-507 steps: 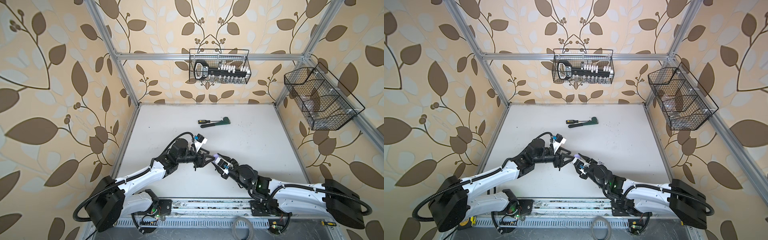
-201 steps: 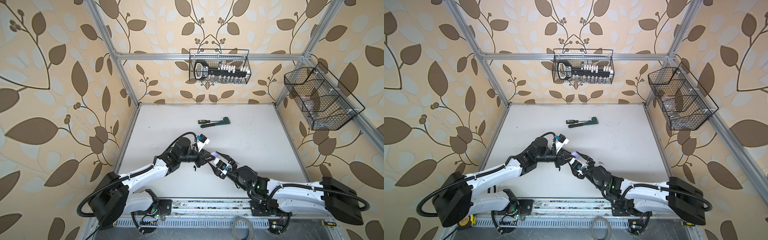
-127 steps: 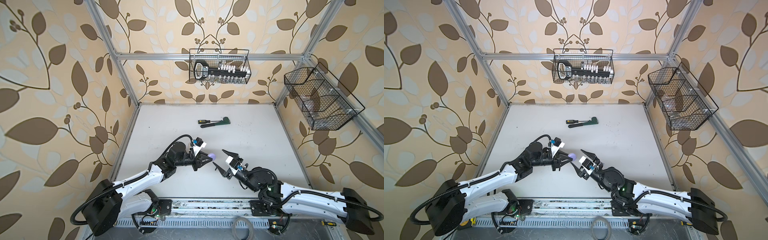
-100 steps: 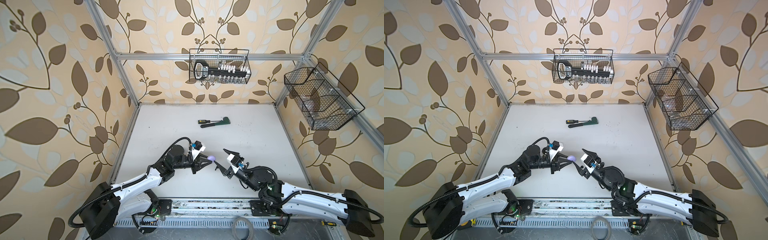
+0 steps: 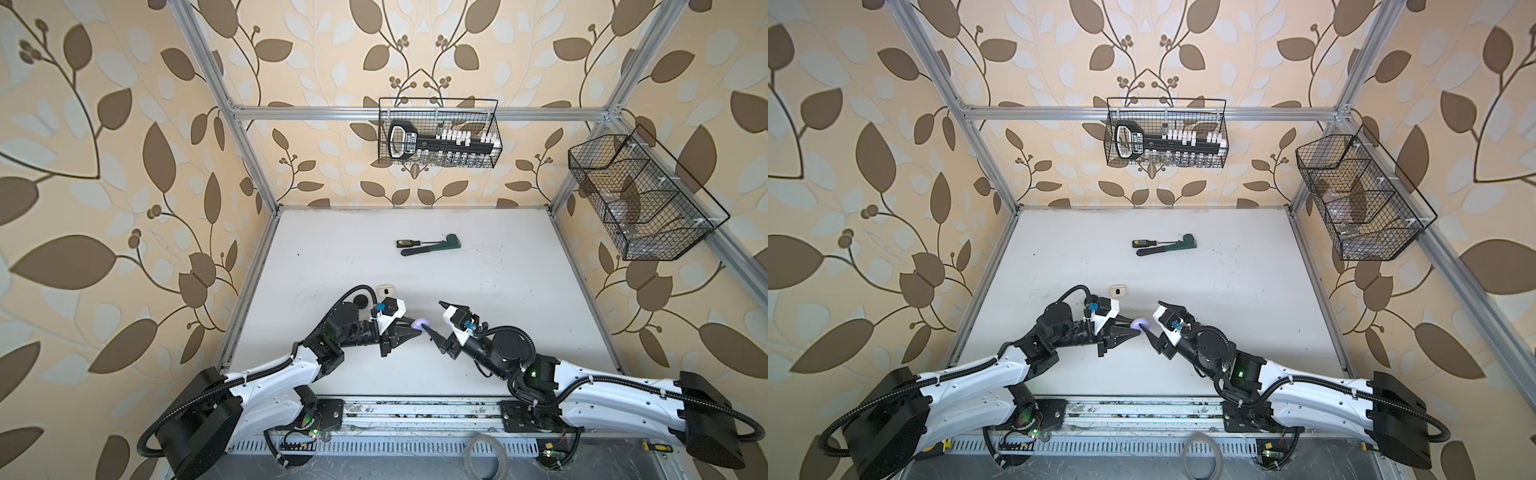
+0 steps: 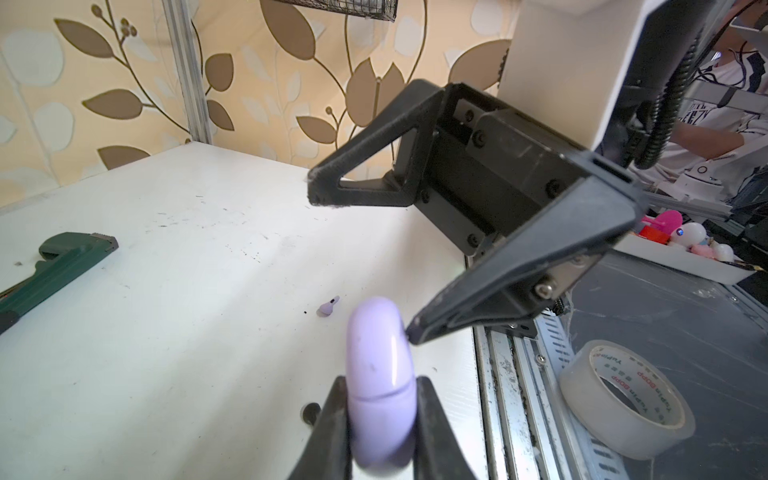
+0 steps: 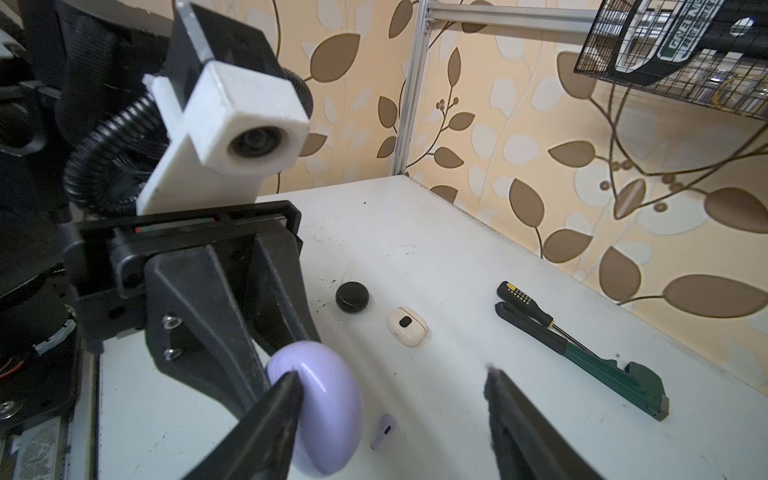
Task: Insert the wireless bluetooth earbuds into the charging case
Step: 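Open the right gripper and draw it back from the lavender case, then push the lid of the held lavender case open with the right gripper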
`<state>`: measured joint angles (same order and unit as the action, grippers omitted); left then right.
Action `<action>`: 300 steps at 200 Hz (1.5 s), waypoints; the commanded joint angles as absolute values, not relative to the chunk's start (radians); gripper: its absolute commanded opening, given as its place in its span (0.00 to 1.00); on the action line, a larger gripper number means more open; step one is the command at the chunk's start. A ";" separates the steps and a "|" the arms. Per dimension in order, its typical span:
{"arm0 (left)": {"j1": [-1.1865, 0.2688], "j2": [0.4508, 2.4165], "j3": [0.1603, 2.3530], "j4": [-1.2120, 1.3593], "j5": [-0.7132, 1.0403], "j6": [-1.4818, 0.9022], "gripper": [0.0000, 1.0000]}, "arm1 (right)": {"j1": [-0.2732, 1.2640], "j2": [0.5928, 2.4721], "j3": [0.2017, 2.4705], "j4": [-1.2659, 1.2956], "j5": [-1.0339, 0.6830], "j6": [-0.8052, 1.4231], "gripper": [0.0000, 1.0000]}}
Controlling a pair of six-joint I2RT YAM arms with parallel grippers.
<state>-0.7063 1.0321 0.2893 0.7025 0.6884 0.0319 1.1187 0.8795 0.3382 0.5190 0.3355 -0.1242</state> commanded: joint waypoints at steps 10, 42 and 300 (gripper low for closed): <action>-0.716 1.011 0.299 0.791 0.777 0.077 0.00 | 1.111 0.899 0.370 0.533 0.341 -0.120 0.70; -0.716 1.010 0.303 0.787 0.793 0.074 0.00 | 1.102 0.930 0.379 0.526 0.310 -0.135 0.69; -0.717 1.003 0.307 0.756 0.782 0.089 0.00 | 0.995 0.875 0.320 0.514 0.000 -0.142 0.65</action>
<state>-0.7086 1.0279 0.2886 0.6907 0.7815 0.0727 0.9863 0.8524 0.3149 0.5362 0.0822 -0.1040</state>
